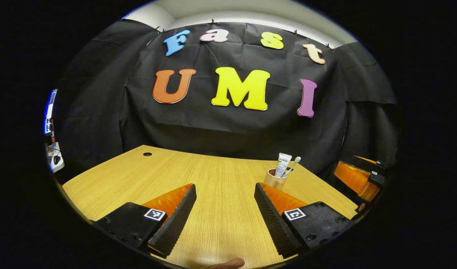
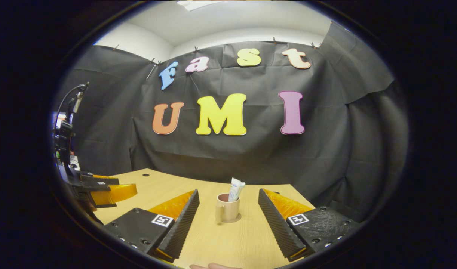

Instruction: Put the toothbrush and toothpaste on the desktop into the cup, then pick up the cup and place it on the coaster on the desktop.

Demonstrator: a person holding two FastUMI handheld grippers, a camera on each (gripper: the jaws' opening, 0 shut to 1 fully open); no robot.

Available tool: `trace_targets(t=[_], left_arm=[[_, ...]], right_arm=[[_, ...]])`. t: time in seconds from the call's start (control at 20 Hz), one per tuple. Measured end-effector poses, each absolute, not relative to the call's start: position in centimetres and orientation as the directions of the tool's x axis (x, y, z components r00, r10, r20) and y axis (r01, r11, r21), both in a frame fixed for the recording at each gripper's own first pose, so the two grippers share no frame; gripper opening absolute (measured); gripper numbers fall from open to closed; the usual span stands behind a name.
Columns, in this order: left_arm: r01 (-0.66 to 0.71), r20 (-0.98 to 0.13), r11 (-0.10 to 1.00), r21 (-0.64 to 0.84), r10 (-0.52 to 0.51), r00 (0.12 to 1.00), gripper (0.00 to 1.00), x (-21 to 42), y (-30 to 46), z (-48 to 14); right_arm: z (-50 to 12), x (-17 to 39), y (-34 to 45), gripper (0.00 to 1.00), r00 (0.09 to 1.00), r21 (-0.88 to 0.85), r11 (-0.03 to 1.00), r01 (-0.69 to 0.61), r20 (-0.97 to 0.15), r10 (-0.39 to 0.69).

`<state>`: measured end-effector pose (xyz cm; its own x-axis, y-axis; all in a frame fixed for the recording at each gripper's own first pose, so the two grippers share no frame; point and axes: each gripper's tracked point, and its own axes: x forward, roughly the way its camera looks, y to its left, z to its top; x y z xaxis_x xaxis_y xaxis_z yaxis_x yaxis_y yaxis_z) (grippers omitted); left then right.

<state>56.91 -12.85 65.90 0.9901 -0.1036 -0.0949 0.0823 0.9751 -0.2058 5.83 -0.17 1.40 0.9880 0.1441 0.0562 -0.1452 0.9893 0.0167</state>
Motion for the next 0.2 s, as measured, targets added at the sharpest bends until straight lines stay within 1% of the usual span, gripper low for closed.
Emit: trace_targets(t=[0.2], left_arm=[[0.085,-0.099,0.975,-0.204,-0.107,0.989,0.99,56.89,-12.92,65.67]], right_arm=[[1.4,5.8,-0.05,0.95,0.988,0.009,0.989,-0.145,0.056,0.144]])
